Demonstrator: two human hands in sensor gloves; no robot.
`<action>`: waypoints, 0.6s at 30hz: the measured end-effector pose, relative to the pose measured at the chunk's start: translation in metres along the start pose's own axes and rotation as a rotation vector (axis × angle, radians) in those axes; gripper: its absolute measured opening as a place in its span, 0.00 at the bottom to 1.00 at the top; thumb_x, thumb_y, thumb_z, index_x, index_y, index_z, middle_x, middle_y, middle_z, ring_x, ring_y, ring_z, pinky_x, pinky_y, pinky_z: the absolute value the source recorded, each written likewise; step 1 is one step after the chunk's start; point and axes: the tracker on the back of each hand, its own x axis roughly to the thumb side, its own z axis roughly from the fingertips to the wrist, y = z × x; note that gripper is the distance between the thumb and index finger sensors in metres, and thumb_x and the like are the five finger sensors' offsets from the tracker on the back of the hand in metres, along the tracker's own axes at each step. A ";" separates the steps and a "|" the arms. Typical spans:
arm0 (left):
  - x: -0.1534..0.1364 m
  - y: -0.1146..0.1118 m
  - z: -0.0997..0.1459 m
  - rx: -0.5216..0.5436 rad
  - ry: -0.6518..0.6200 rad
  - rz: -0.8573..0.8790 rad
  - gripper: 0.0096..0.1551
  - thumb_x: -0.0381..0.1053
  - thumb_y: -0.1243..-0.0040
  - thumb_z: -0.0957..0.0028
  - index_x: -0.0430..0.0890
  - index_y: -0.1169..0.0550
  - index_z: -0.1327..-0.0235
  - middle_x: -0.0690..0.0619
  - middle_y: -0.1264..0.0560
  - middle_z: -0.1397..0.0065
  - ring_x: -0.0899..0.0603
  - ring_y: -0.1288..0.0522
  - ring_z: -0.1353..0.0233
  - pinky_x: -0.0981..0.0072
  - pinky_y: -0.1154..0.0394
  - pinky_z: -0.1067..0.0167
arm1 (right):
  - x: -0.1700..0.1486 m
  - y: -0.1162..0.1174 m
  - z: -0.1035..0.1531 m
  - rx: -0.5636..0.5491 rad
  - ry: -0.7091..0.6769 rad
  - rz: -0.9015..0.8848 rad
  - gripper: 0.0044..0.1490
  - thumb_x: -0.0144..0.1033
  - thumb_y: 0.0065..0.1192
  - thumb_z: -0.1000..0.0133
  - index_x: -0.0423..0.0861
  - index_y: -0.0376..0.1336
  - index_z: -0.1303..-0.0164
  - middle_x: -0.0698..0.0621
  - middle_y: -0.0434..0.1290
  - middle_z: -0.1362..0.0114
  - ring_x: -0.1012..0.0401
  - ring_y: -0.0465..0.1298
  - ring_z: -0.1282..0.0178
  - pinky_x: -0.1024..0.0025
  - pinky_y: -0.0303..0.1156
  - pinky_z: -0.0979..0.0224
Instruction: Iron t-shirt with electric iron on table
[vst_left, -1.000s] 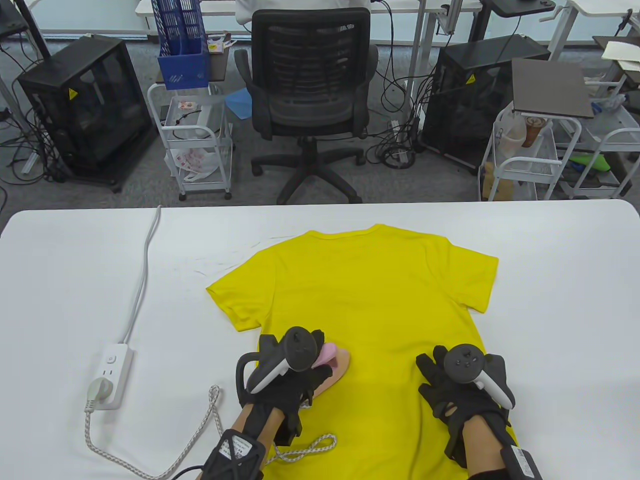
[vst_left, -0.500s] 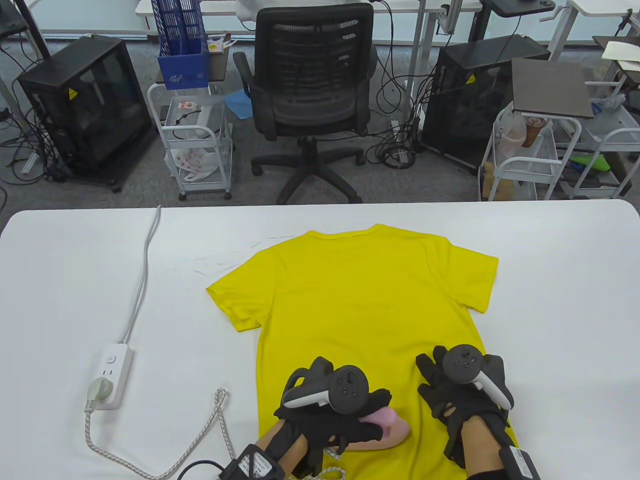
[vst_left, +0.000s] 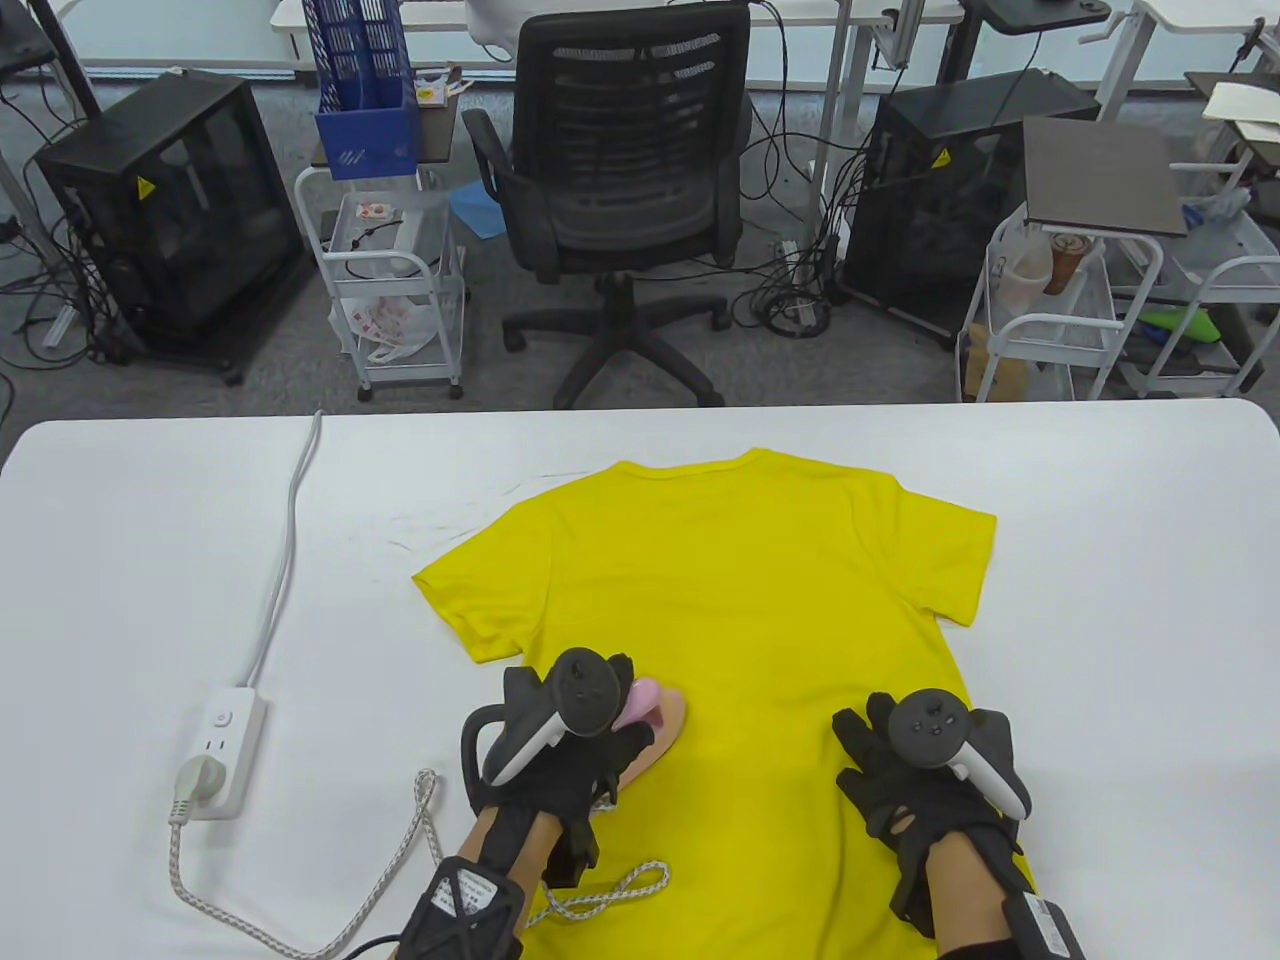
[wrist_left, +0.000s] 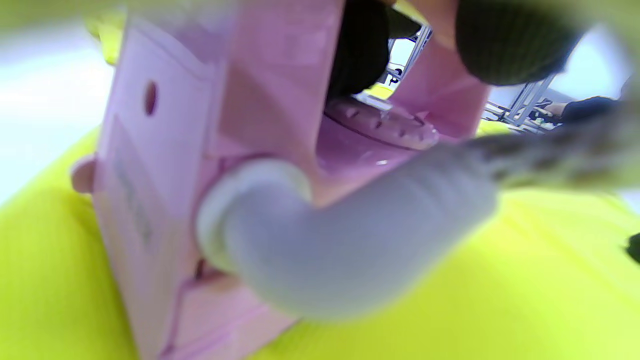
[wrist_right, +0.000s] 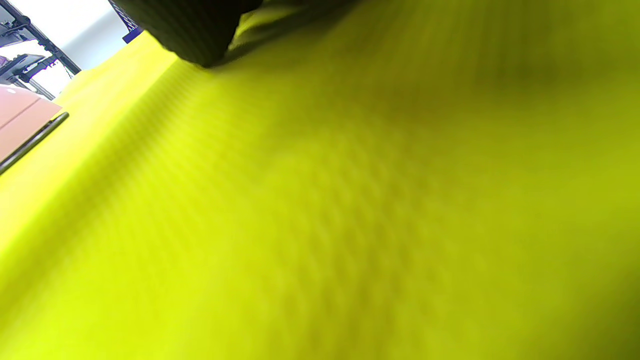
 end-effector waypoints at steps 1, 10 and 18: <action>0.001 0.000 0.001 -0.001 -0.012 -0.007 0.45 0.68 0.37 0.55 0.60 0.38 0.23 0.56 0.22 0.39 0.49 0.17 0.51 0.45 0.27 0.35 | 0.000 0.000 0.000 0.000 0.001 0.000 0.41 0.48 0.58 0.45 0.63 0.45 0.24 0.53 0.34 0.17 0.51 0.30 0.19 0.40 0.29 0.26; 0.080 -0.038 0.027 -0.257 -0.492 -0.113 0.43 0.71 0.39 0.56 0.62 0.36 0.25 0.58 0.21 0.41 0.50 0.16 0.52 0.47 0.25 0.34 | 0.001 0.001 0.000 -0.005 0.007 0.003 0.41 0.48 0.58 0.45 0.64 0.45 0.24 0.53 0.34 0.17 0.51 0.29 0.19 0.40 0.29 0.26; 0.098 -0.044 0.042 -0.242 -0.541 -0.188 0.43 0.71 0.38 0.58 0.62 0.34 0.26 0.58 0.20 0.40 0.50 0.15 0.50 0.46 0.25 0.35 | 0.001 0.001 0.000 -0.010 0.007 0.011 0.41 0.48 0.58 0.45 0.64 0.44 0.24 0.53 0.34 0.17 0.51 0.30 0.19 0.40 0.29 0.26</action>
